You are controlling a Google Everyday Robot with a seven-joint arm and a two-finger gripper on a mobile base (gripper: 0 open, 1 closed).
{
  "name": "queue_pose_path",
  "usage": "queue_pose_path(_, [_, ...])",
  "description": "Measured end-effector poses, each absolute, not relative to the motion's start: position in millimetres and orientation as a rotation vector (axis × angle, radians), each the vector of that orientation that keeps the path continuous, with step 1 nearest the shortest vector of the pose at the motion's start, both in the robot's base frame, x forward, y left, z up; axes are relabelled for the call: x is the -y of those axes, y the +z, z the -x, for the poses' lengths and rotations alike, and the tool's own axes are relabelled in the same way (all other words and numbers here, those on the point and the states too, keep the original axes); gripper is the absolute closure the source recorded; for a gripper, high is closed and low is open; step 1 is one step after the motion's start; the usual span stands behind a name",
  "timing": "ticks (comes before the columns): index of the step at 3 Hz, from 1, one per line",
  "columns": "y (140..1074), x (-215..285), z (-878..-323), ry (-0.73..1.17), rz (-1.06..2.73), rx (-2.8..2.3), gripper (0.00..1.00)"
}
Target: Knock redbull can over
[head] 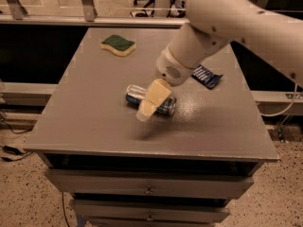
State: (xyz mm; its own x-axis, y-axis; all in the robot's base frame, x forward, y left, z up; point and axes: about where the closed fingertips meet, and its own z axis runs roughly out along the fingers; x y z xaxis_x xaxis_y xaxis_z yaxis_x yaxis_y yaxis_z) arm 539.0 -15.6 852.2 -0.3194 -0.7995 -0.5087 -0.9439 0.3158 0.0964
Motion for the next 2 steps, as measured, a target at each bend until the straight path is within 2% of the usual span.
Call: queue_pose_path(2, [876, 84, -533, 0.617, 1.41, -2.147, 0.0])
